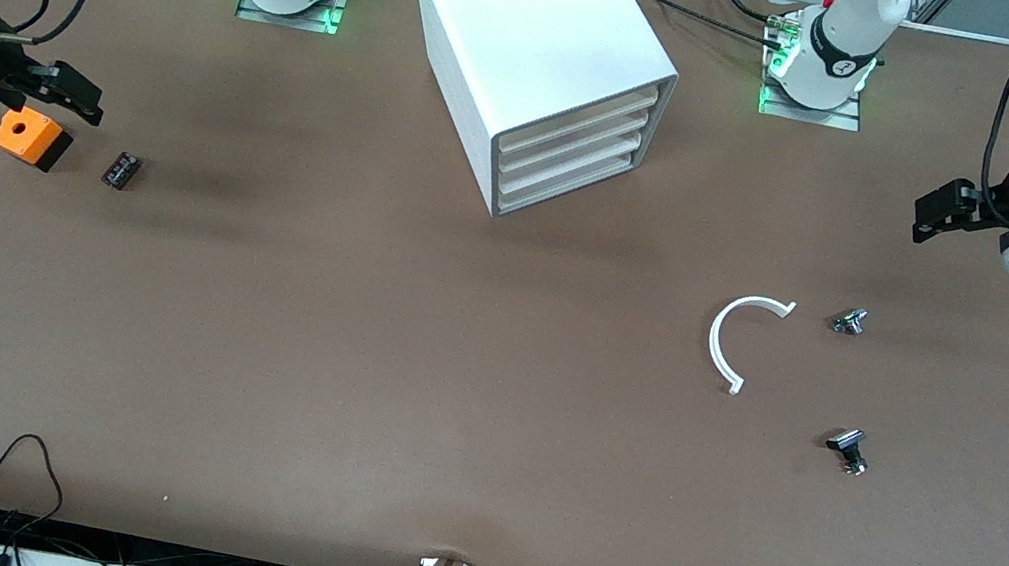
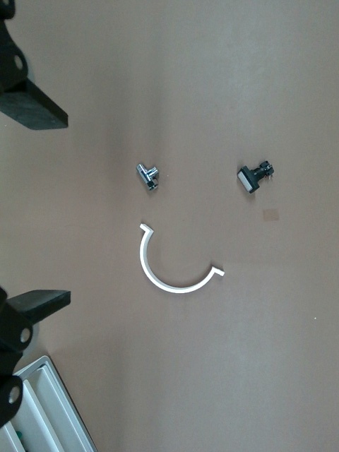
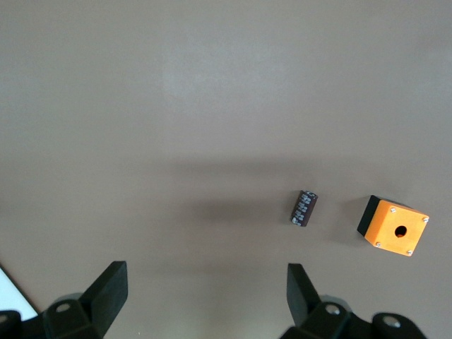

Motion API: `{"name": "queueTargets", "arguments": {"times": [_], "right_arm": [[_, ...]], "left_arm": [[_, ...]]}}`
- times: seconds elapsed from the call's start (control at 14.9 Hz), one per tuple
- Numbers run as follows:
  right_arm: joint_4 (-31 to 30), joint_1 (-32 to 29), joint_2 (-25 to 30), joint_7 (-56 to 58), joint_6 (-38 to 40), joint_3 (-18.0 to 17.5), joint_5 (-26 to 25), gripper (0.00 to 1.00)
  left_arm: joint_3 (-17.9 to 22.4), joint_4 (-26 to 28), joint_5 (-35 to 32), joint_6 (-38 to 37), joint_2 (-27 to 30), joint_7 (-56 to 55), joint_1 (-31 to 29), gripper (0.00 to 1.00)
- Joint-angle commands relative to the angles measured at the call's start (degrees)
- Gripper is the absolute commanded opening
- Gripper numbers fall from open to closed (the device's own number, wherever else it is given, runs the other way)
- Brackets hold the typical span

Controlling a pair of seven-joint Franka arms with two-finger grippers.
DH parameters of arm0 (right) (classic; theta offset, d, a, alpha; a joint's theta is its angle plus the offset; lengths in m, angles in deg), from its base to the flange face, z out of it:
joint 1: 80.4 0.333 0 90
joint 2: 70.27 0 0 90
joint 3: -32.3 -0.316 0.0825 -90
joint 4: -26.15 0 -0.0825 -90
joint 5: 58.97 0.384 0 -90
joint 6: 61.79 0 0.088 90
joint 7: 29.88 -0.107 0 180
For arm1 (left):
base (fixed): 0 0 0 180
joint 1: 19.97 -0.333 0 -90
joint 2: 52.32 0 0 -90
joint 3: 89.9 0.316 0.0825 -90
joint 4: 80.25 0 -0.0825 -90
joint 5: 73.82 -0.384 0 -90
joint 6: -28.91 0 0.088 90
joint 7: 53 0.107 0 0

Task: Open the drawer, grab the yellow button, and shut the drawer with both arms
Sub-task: 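Reach the left gripper to the handle of the white cabinet drawer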

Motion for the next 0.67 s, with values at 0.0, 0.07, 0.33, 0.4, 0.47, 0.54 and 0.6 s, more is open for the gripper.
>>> {"name": "queueTargets", "arguments": {"times": [0.0,0.07,0.33,0.4,0.47,0.54,0.6], "right_arm": [[-2.67,-0.32,2.72,0.81,-1.7,-0.14,0.06,1.0],[-2.49,-0.32,2.63,0.73,-1.36,-0.14,0.06,1.0],[-1.7,-0.32,2.01,0.11,-1.26,-0.23,0.15,1.0],[-1.61,-0.32,2.01,0.11,-1.26,-0.23,0.15,1.0],[-1.61,-0.32,2.01,0.11,-1.26,-0.23,0.15,1.0],[-1.52,-0.32,1.92,0.11,-1.18,-0.23,0.15,1.0],[-1.43,-0.32,1.92,0.11,-1.26,-0.23,0.15,1.0]], "left_arm": [[0.16,-0.7,0.96,-1.5,0.13,1.66,-0.06,1.0],[0.16,-1.29,0.96,-1.24,-0.39,1.49,-0.06,1.0],[-0.02,-2.09,0.96,-1.58,-0.74,1.14,0.03,1.0],[-0.02,-2.18,0.96,-1.67,-0.92,0.96,0.03,1.0],[-0.11,-2.18,0.96,-1.93,-0.83,1.14,0.03,1.0],[-0.11,-2.27,0.96,-2.28,-0.92,1.23,0.03,1.0],[-0.19,-2.35,0.96,-2.37,-0.92,1.31,0.11,1.0]]}}
